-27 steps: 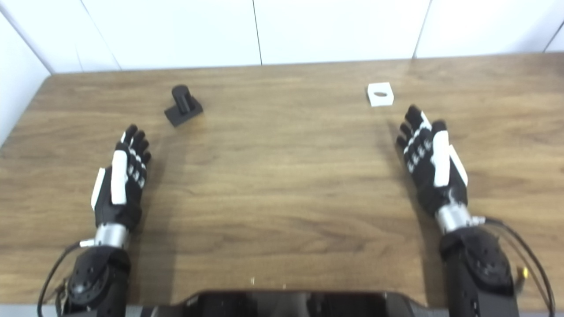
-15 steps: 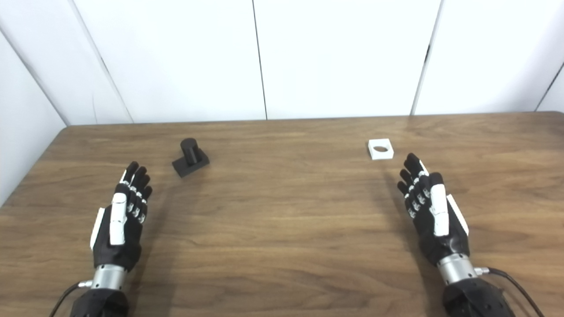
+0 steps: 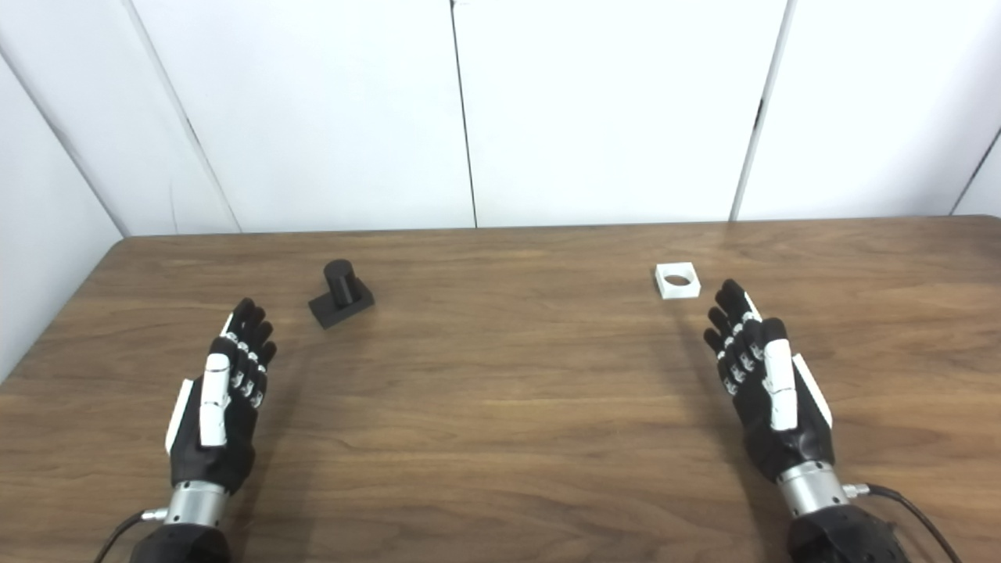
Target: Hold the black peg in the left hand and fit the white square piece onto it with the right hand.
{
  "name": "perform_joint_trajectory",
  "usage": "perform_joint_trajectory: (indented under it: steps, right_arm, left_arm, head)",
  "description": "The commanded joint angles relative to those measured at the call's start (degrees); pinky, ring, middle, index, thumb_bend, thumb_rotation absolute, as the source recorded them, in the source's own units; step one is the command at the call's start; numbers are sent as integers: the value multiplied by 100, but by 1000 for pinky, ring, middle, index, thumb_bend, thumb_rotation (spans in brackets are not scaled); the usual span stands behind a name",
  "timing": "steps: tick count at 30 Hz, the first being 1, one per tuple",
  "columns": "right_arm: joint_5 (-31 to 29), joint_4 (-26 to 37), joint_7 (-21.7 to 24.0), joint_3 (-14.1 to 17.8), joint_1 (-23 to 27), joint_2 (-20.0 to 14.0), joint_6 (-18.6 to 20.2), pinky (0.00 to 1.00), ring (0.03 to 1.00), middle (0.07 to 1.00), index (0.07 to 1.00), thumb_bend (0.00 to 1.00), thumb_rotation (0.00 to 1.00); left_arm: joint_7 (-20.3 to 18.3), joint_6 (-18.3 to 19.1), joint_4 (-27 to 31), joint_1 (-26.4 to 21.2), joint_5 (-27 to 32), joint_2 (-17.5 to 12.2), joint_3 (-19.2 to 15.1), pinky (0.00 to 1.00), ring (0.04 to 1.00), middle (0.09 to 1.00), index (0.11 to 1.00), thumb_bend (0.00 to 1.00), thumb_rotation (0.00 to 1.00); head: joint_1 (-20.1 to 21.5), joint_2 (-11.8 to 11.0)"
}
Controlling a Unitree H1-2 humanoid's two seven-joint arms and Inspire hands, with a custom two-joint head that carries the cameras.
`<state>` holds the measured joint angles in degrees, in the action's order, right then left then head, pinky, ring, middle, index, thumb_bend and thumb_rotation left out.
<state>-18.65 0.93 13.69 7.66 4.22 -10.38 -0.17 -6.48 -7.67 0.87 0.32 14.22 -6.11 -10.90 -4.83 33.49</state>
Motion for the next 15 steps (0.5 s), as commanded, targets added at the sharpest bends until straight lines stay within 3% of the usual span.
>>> perform_joint_trajectory:
  steps: [1, 9, 15]
  right_arm:
    - [-57, -214, 95, -47, -62, 74, -174, 1000, 1000, 1000, 983, 573, 1000]
    - [-91, -182, 78, -34, -69, 67, -150, 1000, 1000, 1000, 979, 581, 999]
    - [-100, -241, 109, -49, -72, 63, -148, 1000, 1000, 1000, 977, 591, 1000]
  left_arm:
    - [34, 34, 35, 83, -6, 4, 38, 1000, 1000, 997, 978, 404, 945]
    - [268, 297, 197, 62, -798, -203, 168, 1000, 1000, 996, 991, 447, 779]
    - [446, 307, 312, 18, -1269, -294, 171, 1000, 1000, 990, 975, 441, 720]
  head:
    - [-3, 9]
    - [-21, 7]
    - [-51, 15]
